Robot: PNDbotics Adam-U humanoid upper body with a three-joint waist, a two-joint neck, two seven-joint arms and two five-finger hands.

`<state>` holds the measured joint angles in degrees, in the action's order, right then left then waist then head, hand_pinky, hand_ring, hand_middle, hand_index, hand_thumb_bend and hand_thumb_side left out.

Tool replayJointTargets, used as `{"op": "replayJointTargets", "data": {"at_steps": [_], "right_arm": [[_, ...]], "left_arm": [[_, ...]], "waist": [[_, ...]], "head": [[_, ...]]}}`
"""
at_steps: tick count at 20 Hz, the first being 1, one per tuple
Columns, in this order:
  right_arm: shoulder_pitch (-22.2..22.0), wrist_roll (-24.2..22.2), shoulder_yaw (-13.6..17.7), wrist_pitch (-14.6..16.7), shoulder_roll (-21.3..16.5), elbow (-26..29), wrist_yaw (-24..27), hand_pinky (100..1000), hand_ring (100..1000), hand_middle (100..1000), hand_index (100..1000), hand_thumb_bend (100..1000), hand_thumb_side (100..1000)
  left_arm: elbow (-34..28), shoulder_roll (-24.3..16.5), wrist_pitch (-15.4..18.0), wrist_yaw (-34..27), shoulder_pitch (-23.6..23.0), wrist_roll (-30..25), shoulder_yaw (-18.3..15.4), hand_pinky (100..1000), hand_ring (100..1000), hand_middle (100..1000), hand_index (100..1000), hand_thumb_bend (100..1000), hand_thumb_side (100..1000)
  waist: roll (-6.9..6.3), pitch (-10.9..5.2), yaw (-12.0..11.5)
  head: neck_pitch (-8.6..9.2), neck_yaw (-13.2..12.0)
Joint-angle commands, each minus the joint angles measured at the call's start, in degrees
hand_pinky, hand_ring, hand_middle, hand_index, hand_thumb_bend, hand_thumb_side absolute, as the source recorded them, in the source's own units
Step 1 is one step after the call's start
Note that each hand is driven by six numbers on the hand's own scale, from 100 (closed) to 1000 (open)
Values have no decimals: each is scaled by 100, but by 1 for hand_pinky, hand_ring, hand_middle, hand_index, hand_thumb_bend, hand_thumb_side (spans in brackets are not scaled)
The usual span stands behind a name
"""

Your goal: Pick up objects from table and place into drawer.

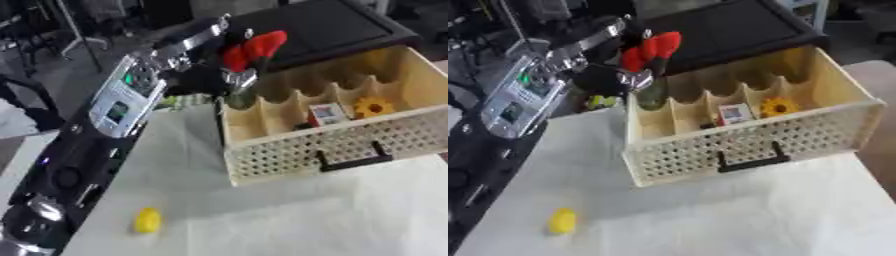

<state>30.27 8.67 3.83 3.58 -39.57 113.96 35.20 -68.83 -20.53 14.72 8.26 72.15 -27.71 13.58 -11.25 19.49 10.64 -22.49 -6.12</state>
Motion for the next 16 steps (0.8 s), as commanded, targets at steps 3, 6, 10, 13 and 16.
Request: {"op": "replayJointTargets", "data": {"at_steps": [3,6,10,13,16], "right_arm": [[62,-5,88,-27,-81,63,-3,754,753,391,632,184,774],[53,-12,94,-50,-70,63,-7,755,754,391,632,184,775],[29,-12,115,-75,-58,63,-22,755,755,391,632,182,775],[4,-5,133,-89,-53,63,-35,755,755,390,632,182,774],[-6,-2,146,-98,-52,63,-41,754,755,390,631,181,774]], "left_arm": [[99,-46,314,61,112,19,-57,232,401,350,624,100,424],[122,-44,468,27,101,-17,-54,245,426,391,680,100,502],[127,-44,588,-31,96,-125,-35,272,479,474,749,100,605],[56,-66,645,-91,91,-251,-5,322,562,598,845,100,698],[-1,-84,690,-57,83,-404,10,412,645,685,909,100,766]], "waist": [[42,-82,4],[30,-72,5],[19,-64,2],[12,-69,14],[13,-70,10]], "head": [[63,-17],[69,-17],[52,-13],[28,-10],[11,-21]]}}
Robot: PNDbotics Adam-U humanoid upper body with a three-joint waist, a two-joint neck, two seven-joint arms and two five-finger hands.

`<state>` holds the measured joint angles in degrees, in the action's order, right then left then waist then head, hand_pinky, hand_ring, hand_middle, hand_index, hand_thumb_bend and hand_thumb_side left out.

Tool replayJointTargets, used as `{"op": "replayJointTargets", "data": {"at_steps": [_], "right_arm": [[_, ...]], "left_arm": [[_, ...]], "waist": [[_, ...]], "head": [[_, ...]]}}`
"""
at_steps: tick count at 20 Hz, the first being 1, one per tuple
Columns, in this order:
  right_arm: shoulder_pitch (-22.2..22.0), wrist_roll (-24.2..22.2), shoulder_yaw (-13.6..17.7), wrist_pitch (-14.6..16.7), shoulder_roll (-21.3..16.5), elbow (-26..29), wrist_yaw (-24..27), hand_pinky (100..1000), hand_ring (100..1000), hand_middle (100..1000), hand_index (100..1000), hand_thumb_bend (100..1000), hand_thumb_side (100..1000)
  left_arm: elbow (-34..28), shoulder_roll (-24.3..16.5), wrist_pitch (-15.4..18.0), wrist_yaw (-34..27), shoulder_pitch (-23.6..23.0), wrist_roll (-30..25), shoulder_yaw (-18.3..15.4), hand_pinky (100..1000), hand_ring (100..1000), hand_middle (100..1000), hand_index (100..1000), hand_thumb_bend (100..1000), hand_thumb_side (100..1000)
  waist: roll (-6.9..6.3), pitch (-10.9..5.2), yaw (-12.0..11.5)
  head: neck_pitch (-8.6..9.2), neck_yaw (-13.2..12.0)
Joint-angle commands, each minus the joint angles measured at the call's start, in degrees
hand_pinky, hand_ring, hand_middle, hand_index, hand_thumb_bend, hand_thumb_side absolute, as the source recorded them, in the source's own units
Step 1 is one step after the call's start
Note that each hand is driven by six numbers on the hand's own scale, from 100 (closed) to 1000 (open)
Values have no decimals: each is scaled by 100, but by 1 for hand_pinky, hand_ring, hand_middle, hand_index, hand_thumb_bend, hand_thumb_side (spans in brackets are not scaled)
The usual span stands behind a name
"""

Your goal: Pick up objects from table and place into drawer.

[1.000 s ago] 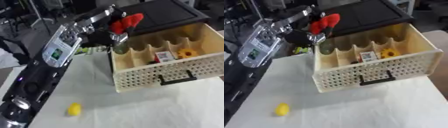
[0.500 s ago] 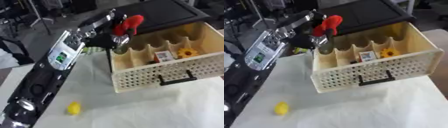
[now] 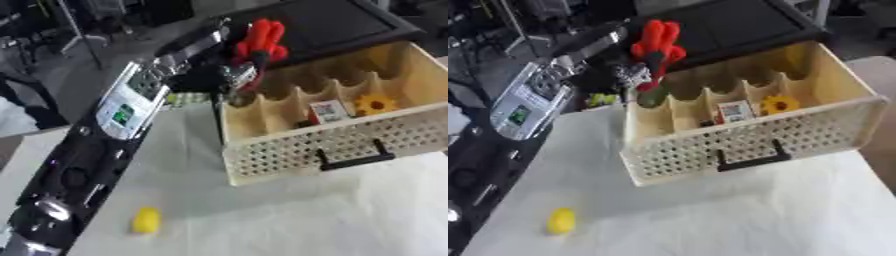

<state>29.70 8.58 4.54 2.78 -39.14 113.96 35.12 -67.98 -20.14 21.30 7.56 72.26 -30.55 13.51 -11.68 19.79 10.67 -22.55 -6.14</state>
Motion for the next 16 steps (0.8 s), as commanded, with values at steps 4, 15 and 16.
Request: {"op": "replayJointTargets", "data": {"at_steps": [4,15,16], "right_arm": [[37,16,85,-39,-87,63,-24,755,755,389,631,181,773],[35,24,104,-11,-98,63,-19,753,755,391,632,181,777],[35,36,108,13,-109,63,-16,752,754,392,632,181,778]], "left_arm": [[-103,-127,123,201,63,-128,-12,465,694,722,927,100,740],[-596,-206,-31,-413,-17,227,-63,403,620,628,850,100,631],[-789,-260,-114,-673,-46,323,-87,399,612,618,842,100,615]], "waist": [[51,-103,14],[101,-119,-2],[114,-133,-12]], "head": [[14,-20],[-129,-2],[-175,9]]}}
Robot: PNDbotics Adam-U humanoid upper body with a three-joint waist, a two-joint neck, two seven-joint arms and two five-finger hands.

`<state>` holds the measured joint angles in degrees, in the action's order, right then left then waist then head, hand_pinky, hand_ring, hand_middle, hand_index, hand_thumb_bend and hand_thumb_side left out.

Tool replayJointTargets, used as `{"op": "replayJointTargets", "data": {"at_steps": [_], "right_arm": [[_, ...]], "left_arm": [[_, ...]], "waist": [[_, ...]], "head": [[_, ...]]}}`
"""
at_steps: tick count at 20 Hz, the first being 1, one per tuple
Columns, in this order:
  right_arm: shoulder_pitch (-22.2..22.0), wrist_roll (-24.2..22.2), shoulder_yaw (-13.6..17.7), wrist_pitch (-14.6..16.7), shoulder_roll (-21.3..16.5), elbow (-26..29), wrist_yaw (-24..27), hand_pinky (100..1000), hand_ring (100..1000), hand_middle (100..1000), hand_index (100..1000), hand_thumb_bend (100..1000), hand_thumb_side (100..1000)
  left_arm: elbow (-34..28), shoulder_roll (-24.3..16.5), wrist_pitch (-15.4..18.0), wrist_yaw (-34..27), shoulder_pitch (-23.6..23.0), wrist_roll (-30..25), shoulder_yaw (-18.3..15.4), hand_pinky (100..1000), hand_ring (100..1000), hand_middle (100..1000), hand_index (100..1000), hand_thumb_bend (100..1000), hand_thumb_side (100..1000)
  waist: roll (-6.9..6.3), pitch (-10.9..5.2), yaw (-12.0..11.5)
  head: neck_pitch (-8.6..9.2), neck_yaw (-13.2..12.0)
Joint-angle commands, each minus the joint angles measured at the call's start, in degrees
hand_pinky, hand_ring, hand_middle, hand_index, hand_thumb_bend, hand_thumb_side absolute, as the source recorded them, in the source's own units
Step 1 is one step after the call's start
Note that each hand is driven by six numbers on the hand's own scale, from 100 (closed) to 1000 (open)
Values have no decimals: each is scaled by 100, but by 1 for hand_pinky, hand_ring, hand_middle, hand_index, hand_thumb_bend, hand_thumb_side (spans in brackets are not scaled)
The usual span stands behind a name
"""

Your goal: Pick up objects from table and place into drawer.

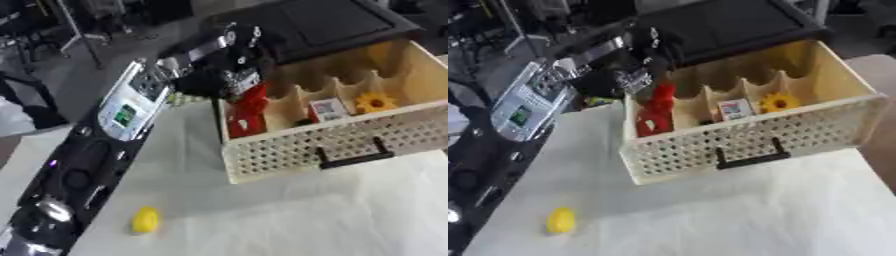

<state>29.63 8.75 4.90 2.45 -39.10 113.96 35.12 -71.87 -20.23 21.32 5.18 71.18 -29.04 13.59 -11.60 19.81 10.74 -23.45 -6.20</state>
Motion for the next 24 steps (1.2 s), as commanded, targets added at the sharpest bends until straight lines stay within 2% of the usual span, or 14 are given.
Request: {"op": "replayJointTargets", "data": {"at_steps": [1,6,15,20,24], "right_arm": [[43,33,74,72,-125,63,-14,751,753,393,633,180,780],[46,145,81,235,-190,63,-1,747,749,399,635,177,789],[206,235,-27,565,-337,63,13,733,745,418,650,174,818],[385,39,-161,829,-534,63,-132,723,756,452,688,177,873],[523,-291,-279,1035,-788,63,-330,722,767,480,727,177,936]], "left_arm": [[-614,-320,-211,-710,27,285,-121,399,606,611,834,100,614],[-1843,-780,-768,-2126,-292,983,-257,394,590,596,831,100,614],[-3557,-1222,-1566,-3830,-992,2172,-646,414,586,591,832,100,649],[-4209,-1411,-1735,-4452,-1575,2813,-940,423,584,587,826,100,671],[-4268,-1481,-1532,-4723,-2169,3006,-1143,427,585,586,827,100,689]], "waist": [[118,-151,-31],[223,-262,-148],[508,-517,-351],[648,-641,-490],[748,-715,-582]], "head": [[-132,27],[-338,122],[-655,239],[-787,260],[-890,271]]}}
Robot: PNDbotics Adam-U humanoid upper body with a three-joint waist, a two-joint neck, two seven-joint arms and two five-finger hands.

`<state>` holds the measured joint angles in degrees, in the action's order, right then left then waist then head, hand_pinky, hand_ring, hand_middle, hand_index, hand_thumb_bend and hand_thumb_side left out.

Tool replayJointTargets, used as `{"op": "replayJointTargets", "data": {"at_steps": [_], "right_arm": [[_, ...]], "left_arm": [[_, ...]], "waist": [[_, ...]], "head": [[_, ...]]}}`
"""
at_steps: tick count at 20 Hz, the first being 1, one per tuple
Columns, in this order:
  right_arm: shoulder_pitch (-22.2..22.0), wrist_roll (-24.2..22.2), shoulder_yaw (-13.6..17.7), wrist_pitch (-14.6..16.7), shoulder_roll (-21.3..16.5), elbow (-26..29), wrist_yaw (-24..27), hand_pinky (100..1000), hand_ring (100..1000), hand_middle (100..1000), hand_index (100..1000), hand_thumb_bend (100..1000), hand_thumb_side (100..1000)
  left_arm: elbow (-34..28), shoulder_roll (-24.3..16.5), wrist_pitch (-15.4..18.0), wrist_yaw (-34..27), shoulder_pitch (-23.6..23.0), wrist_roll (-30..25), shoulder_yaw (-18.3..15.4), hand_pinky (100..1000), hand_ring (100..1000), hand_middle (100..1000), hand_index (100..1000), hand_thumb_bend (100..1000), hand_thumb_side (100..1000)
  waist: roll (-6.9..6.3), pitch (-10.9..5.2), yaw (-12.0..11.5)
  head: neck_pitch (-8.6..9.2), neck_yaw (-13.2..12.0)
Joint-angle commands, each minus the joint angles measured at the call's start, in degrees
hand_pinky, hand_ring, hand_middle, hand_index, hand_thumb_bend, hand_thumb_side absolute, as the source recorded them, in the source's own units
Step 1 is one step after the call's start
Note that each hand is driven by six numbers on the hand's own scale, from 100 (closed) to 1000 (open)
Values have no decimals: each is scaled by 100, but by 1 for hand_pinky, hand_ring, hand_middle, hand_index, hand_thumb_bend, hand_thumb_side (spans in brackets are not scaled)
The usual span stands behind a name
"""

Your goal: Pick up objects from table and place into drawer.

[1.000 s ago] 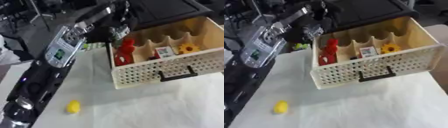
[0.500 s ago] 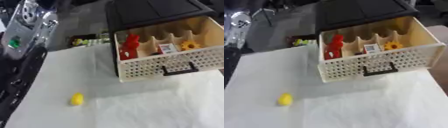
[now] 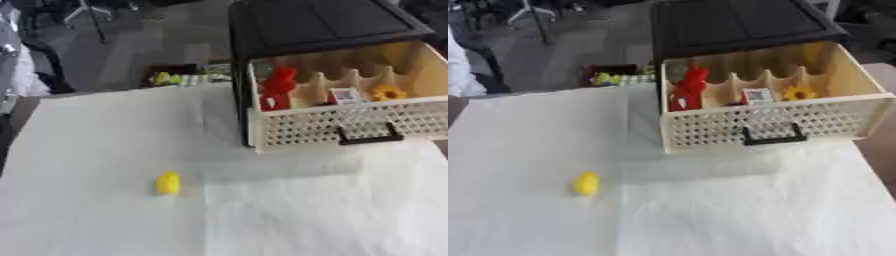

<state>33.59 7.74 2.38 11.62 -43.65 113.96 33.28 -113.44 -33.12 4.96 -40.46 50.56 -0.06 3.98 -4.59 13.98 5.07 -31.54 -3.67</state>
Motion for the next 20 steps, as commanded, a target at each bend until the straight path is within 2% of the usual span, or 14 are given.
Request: {"op": "replayJointTargets", "data": {"at_steps": [1,6,10,15,20], "right_arm": [[164,-315,-69,166,-407,63,-202,722,768,481,729,176,940],[325,-1003,-260,374,-812,63,-483,729,784,515,770,188,1000],[369,-1686,-429,498,-1169,63,-593,734,807,552,785,202,1000],[417,-2723,-695,637,-1618,63,-647,723,842,595,798,212,1000],[459,-3736,-952,744,-1938,40,-666,697,855,605,808,214,1000]], "left_arm": [[-114,-196,189,-165,-280,75,-216,427,585,586,827,100,690],[-115,-106,574,5,-1200,-349,-269,429,586,587,824,100,718],[-116,239,771,296,-1938,-704,-342,429,586,586,822,100,755],[-116,760,559,694,-2552,-918,-435,425,582,581,815,100,805],[-116,1096,215,1021,-2878,-1053,-463,420,578,575,806,107,845]], "waist": [[72,-145,-32],[191,-198,-94],[273,-227,-135],[381,-280,-179],[455,-321,-213]], "head": [[-98,22],[-181,12],[-219,12],[-263,6],[-257,37]]}}
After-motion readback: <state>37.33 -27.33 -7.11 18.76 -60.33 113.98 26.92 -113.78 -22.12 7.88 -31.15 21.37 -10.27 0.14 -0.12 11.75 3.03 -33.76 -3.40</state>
